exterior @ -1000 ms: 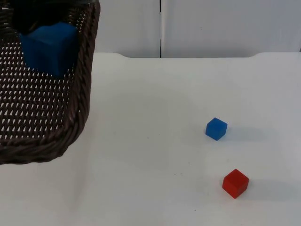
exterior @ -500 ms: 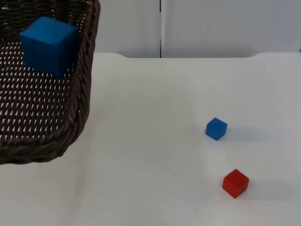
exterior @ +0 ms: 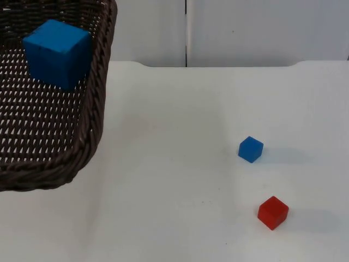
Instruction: Pick up the basket with the left hand and place the largest block into the basket with the right hand.
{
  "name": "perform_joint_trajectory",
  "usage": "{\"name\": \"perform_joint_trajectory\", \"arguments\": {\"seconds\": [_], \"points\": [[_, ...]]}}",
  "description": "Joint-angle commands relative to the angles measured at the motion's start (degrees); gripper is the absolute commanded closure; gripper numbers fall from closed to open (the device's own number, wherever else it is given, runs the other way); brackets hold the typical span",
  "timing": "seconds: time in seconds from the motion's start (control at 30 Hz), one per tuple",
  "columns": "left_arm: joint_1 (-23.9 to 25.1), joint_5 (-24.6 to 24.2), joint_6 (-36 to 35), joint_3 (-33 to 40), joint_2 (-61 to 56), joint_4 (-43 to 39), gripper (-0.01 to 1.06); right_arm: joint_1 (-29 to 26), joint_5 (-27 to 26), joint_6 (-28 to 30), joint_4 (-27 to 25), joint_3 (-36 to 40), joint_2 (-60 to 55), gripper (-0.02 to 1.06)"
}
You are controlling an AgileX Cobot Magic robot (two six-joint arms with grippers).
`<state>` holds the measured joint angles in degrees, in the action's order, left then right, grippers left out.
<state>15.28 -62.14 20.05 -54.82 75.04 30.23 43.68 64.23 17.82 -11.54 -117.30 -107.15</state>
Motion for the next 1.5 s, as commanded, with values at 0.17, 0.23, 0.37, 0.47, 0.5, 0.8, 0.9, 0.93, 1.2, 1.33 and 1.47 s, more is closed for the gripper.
{"name": "perform_joint_trajectory", "arguments": {"seconds": [0.17, 0.23, 0.37, 0.47, 0.5, 0.8, 0.9, 0.93, 1.2, 1.33, 1.47], "points": [[0.1, 0.0, 0.2, -0.2, -0.7, 1.7, 1.05, -0.2, -2.3, -0.3, -1.0, 6.8, 3.4, 0.38], [0.1, 0.0, 0.2, -0.2, -0.7, 1.7, 1.05, -0.2, -4.3, -0.3, -1.0, 9.8, 4.5, 0.38], [0.1, 0.0, 0.2, -0.2, -0.7, 1.8, 1.05, -0.2, -12.2, -0.3, -1.0, 21.3, 10.8, 0.38], [0.1, 0.0, 0.2, -0.2, -0.7, 2.1, 1.05, -0.2, -16.1, -0.3, -1.0, 27.6, 15.4, 0.38], [0.0, 0.1, 0.2, -0.2, -0.7, 2.1, 1.05, -0.2, -17.5, -0.3, -1.0, 30.2, 17.3, 0.38], [-3.5, 3.0, 0.2, -0.2, 0.0, 2.1, 1.05, -0.2, -24.6, -0.5, -1.0, 42.6, 27.3, 0.38], [-6.1, 4.2, 0.2, -0.2, 2.2, 3.8, 1.05, -0.2, -25.5, -1.9, -1.0, 45.4, 30.2, 0.38], [-7.6, 4.7, 0.2, -0.2, 4.0, 4.2, 1.05, -0.2, -25.6, -1.9, -1.0, 46.0, 31.4, 0.38], [-14.3, 10.8, 0.6, -0.2, 11.6, 5.7, 1.05, -0.2, -26.1, -2.2, -0.6, 46.2, 35.1, 0.38], [-17.0, 14.7, 2.1, -0.2, 16.2, 7.4, 1.05, -0.2, -26.0, -2.4, -0.5, 46.2, 37.6, 0.38], [-18.7, 17.0, 5.7, -0.3, 20.2, 10.9, 1.05, -0.2, -26.0, -2.4, -0.5, 46.2, 40.1, 0.38]]}}
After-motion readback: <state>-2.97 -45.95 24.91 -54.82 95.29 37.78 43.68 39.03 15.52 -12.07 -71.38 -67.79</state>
